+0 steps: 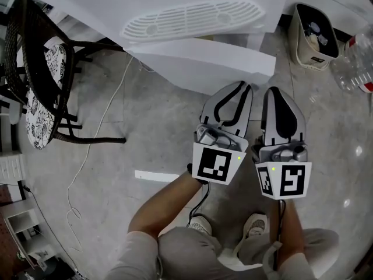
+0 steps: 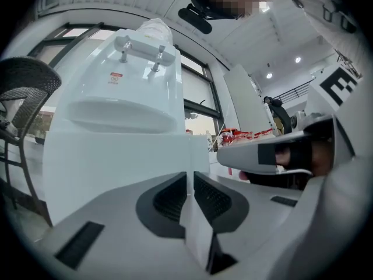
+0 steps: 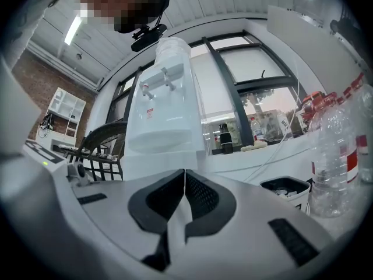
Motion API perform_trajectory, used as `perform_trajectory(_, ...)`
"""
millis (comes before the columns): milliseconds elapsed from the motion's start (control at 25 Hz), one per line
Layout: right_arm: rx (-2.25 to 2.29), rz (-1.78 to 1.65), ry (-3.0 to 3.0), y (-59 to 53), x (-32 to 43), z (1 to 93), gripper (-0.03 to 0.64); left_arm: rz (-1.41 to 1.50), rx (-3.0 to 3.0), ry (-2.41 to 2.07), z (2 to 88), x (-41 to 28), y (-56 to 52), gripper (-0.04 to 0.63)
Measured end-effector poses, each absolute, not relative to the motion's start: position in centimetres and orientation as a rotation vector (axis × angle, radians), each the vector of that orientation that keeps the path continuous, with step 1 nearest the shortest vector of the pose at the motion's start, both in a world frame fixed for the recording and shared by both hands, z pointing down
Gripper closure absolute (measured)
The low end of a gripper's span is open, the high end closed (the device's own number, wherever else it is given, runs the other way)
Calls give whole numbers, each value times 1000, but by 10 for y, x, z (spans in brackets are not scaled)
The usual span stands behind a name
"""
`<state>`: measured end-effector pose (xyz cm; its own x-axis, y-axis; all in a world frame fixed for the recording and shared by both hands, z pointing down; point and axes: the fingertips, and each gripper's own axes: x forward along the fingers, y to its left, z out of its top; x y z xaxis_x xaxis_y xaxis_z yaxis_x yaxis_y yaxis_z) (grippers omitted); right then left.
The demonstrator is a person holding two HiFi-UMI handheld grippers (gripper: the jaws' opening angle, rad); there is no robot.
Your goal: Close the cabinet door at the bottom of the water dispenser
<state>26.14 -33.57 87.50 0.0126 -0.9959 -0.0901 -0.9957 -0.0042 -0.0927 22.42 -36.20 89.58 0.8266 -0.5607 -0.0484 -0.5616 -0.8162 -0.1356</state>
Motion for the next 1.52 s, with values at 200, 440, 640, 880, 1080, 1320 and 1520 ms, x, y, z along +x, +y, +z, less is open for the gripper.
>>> perform_trajectory(200, -2124, -13, 2110, -338, 263, 873, 601, 16, -2875, 928, 894, 237, -383, 551)
perform_trajectory(440, -2117, -35, 2098, -337, 265, 873, 603, 9, -2850, 964, 893, 246, -403, 551)
perform_trajectory(640, -2102, -50, 2116, -338, 259, 876, 601, -10, -2852, 989, 898, 246, -412, 551)
perform_trajectory(880, -2096, -60, 2121, -338, 257, 879, 603, 10, -2830, 1009, 901, 249, -424, 551)
perform_trajectory(1080, -2094, -76, 2115, -336, 257, 881, 603, -2, -2833, 1043, 905, 244, -434, 551)
perform_trajectory(1320, -2085, -81, 2134, -335, 249, 880, 603, 84, -2877, 1065, 882, 213, -413, 583)
perform_trajectory(1520, -2060, -59, 2152, -334, 239, 870, 603, 52, -2826, 1150, 861, 155, -383, 588)
